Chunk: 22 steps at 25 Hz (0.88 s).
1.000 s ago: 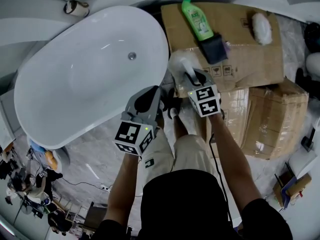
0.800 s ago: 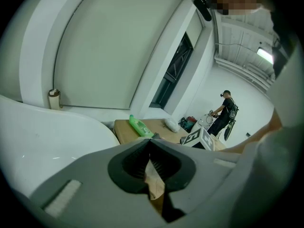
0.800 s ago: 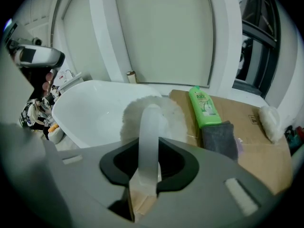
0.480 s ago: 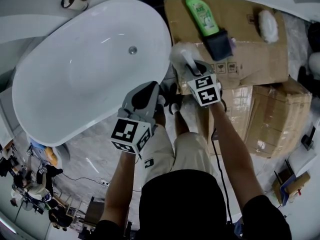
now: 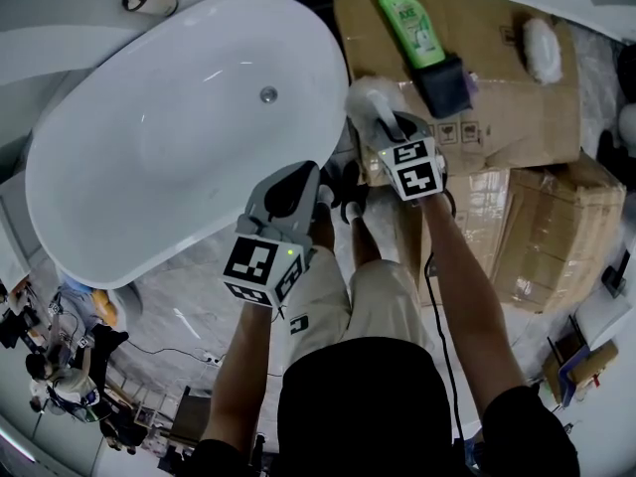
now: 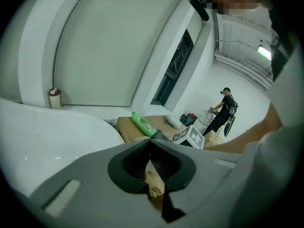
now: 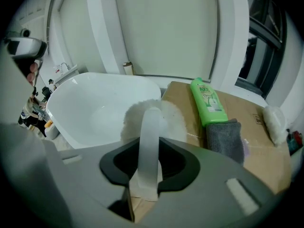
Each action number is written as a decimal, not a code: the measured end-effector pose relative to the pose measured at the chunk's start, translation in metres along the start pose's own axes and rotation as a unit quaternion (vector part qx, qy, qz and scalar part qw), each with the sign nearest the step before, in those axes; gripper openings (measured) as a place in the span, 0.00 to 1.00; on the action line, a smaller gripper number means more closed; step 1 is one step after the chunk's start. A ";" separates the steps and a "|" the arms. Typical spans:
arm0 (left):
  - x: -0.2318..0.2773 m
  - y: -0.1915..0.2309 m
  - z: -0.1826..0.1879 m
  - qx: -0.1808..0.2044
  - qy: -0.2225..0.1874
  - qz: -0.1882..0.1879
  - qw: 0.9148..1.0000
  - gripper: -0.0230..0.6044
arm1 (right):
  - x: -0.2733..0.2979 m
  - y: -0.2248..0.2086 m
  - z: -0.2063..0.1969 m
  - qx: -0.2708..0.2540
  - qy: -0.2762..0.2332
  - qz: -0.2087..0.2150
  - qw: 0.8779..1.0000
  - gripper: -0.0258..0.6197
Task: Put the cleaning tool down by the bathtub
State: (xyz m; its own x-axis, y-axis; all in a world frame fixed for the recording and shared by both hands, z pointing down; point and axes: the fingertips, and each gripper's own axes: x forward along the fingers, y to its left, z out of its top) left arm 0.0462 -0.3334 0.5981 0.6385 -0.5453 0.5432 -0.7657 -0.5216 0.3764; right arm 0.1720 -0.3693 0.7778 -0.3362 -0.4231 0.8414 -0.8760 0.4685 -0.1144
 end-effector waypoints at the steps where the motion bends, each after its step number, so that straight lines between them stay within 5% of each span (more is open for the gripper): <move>1: 0.000 0.001 0.000 0.001 0.000 0.000 1.000 0.03 | 0.000 0.000 0.001 0.000 -0.001 0.000 1.000 0.18; 22: -0.003 -0.007 0.002 0.009 0.002 0.004 1.000 0.03 | -0.008 -0.009 0.006 -0.002 -0.012 -0.005 1.000 0.31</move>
State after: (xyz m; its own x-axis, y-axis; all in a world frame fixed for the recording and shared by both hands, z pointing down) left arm 0.0501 -0.3294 0.5922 0.6320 -0.5466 0.5494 -0.7693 -0.5284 0.3592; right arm 0.1802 -0.3747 0.7687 -0.3360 -0.4455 0.8298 -0.8777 0.4678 -0.1042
